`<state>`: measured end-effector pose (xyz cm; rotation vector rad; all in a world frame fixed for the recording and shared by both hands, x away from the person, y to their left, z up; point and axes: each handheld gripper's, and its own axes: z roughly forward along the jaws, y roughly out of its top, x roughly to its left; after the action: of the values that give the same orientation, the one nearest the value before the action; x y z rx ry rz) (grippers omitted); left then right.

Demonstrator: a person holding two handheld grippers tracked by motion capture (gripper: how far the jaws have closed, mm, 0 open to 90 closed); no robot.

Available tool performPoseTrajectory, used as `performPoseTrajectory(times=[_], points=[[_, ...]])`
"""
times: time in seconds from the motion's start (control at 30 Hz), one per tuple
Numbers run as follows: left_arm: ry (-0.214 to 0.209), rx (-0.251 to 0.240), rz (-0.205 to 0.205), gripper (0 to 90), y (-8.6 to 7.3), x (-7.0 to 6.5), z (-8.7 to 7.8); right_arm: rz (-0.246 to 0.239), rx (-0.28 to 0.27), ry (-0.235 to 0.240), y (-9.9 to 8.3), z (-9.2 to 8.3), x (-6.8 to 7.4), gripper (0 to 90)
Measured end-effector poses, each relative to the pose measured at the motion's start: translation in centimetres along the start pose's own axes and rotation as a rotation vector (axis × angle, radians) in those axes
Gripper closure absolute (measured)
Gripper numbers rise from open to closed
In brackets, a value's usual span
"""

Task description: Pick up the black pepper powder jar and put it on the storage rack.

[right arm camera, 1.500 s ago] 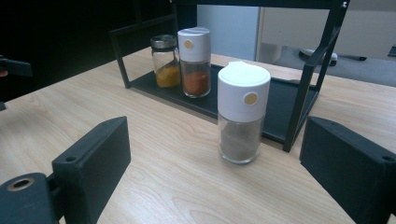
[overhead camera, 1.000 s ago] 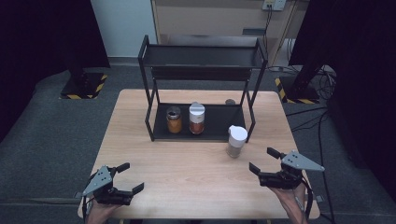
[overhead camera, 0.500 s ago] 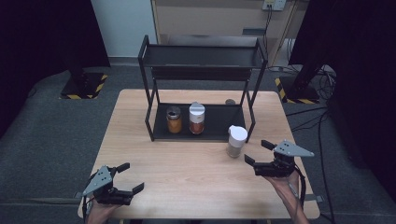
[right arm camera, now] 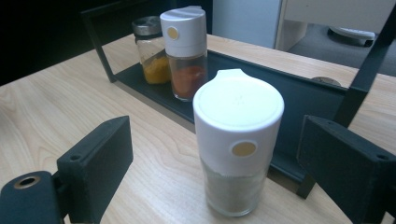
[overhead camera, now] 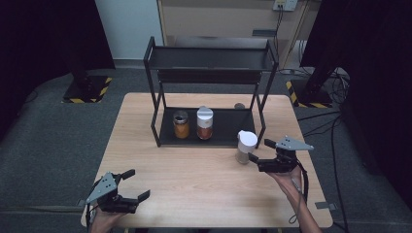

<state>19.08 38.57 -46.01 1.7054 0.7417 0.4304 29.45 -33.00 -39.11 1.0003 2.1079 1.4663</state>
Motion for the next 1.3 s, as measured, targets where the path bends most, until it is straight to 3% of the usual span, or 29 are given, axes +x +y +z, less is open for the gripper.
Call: performPoseTrajectory(times=[0.77,1.17,1.3], points=[[-0.001,0.003,0.002,2.8,0.0,0.0,0.0,0.014,0.034,-0.002,0.3,4.9,-1.6,14.0],[0.001,0.000,0.000,2.8,0.0,0.0,0.0,-0.001,0.042,-0.005,0.0,6.3,-1.7,20.3],[0.003,-0.002,0.000,2.8,0.0,0.0,0.0,-0.009,0.027,-0.005,-0.4,6.5,-1.6,27.5]])
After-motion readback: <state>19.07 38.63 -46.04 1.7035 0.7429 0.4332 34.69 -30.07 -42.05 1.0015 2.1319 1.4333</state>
